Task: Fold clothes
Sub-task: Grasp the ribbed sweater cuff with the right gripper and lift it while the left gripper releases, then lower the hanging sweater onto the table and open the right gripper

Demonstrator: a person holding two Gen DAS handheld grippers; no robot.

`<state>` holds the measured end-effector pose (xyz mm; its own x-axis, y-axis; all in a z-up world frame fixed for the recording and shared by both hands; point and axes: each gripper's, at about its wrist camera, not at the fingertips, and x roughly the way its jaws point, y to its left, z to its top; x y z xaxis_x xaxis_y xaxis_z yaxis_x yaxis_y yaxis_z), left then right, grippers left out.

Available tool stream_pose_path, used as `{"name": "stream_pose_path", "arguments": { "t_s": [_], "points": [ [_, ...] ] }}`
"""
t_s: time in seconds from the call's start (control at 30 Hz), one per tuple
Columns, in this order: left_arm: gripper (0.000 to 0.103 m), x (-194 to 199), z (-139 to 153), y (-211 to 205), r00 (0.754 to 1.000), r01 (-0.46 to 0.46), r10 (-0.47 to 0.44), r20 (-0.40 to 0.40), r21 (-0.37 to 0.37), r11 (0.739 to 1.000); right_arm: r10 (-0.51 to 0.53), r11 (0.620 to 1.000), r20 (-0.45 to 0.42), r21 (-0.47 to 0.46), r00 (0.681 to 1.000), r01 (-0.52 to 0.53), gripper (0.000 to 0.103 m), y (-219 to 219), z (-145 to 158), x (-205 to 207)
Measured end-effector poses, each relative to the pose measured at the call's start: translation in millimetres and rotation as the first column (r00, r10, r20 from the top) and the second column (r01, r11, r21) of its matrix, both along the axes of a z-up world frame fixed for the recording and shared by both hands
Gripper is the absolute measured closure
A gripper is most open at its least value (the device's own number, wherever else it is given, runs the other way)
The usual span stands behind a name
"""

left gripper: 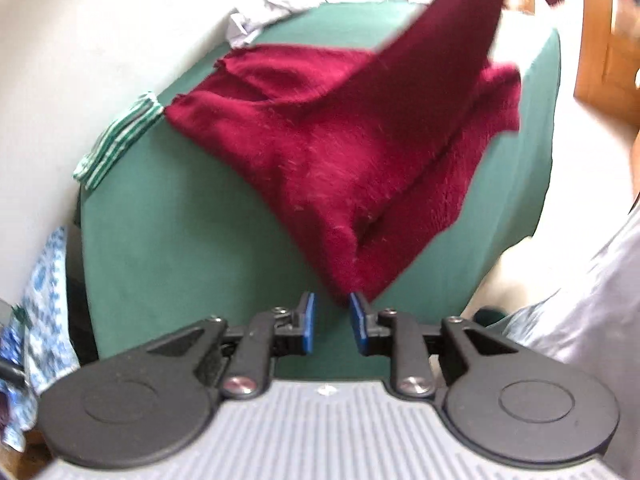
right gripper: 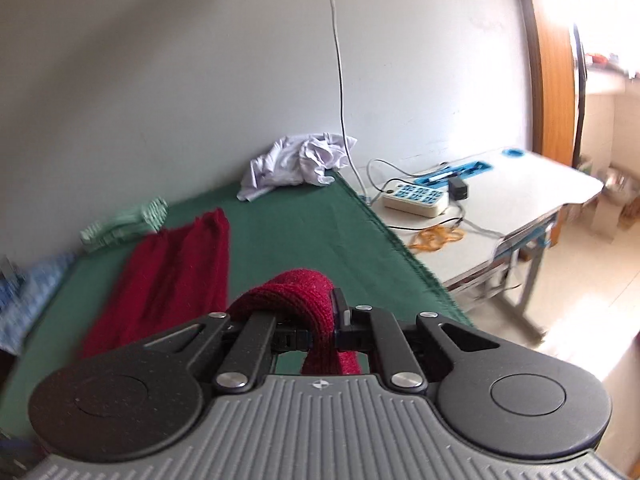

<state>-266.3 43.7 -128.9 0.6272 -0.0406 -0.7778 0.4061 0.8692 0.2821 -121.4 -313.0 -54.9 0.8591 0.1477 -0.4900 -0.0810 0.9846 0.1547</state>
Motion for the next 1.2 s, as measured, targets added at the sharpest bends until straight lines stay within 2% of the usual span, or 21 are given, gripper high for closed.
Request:
{"name": "stream_pose_path", "arguments": {
  "t_s": [0.07, 0.17, 0.2, 0.27, 0.37, 0.4, 0.47, 0.5, 0.57, 0.67, 0.7, 0.77, 0.83, 0.87, 0.97, 1.07, 1.2],
  "points": [
    [0.062, 9, 13, 5, 0.999, 0.002, 0.001, 0.036, -0.084, 0.997, 0.001, 1.000, -0.002, -0.026, 1.000, -0.001, 0.095, 4, -1, -1],
    [0.063, 33, 17, 1, 0.998, 0.021, -0.008, 0.060, -0.205, 0.979, -0.017, 1.000, -0.004, -0.012, 1.000, 0.017, 0.095, 7, -4, 1],
    [0.064, 39, 13, -2, 0.998, 0.028, -0.017, 0.052, -0.220, 0.975, -0.024, 1.000, 0.003, -0.001, 1.000, 0.024, 0.095, 7, -3, 2],
    [0.072, 41, 3, -6, 0.999, 0.042, -0.038, 0.026, -0.204, 0.978, -0.045, 0.998, 0.020, 0.036, 0.999, 0.044, 0.095, 4, 2, 3],
    [0.064, 43, -12, -12, 0.998, 0.064, -0.068, -0.015, -0.181, 0.981, -0.089, 0.989, 0.041, 0.122, 0.995, 0.083, 0.095, -4, 14, 8],
    [0.064, 44, -17, -15, 0.997, 0.071, -0.077, -0.028, -0.174, 0.982, -0.096, 0.985, 0.039, 0.146, 0.995, 0.090, 0.095, -6, 17, 11],
    [0.064, 46, -28, -19, 0.994, 0.086, -0.096, -0.056, -0.159, 0.984, -0.094, 0.987, 0.055, 0.135, 0.994, 0.086, 0.095, -3, 20, 15],
    [0.065, 45, -26, -19, 0.993, 0.092, -0.102, -0.057, -0.160, 0.983, -0.092, 0.988, 0.065, 0.126, 0.994, 0.083, 0.095, 0, 21, 16],
    [0.065, 42, -6, -18, 0.993, 0.115, -0.117, 0.000, -0.185, 0.976, -0.090, 0.989, 0.085, 0.126, 0.992, 0.079, 0.095, 3, 25, 19],
    [0.057, 45, 9, -32, 0.984, 0.171, -0.160, 0.073, -0.199, 0.965, -0.095, 0.982, 0.122, 0.172, 0.988, 0.073, 0.095, 6, 34, 23],
    [0.056, 47, 7, -37, 0.981, 0.190, -0.178, 0.074, -0.201, 0.961, -0.096, 0.979, 0.129, 0.193, 0.987, 0.070, 0.095, 6, 36, 27],
    [0.055, 55, -12, -49, 0.977, 0.215, -0.214, 0.024, -0.174, 0.961, -0.072, 0.977, 0.127, 0.208, 0.989, 0.045, 0.094, 8, 39, 37],
    [0.054, 55, -35, -54, 0.971, 0.234, -0.237, -0.013, -0.118, 0.965, -0.036, 0.987, 0.121, 0.158, 0.992, 0.016, 0.094, 20, 43, 43],
    [0.049, 52, -40, -52, 0.970, 0.239, -0.243, -0.019, -0.103, 0.965, -0.018, 0.992, 0.119, 0.129, 0.993, 0.002, 0.094, 26, 45, 45],
    [0.049, 40, -34, -40, 0.970, 0.236, -0.241, -0.035, -0.105, 0.966, 0.037, 0.995, 0.173, 0.084, 0.984, -0.052, 0.095, 38, 53, 38],
    [0.049, 31, -12, -32, 0.966, 0.256, -0.259, -0.004, -0.151, 0.955, 0.051, 0.998, 0.217, 0.023, 0.975, -0.057, 0.095, 44, 61, 29],
    [0.049, 50, 12, -26, 0.966, 0.257, -0.250, 0.063, -0.288, 0.922, 0.068, 0.998, 0.231, -0.021, 0.971, -0.065, 0.095, 51, 65, 27]
  ]
}}
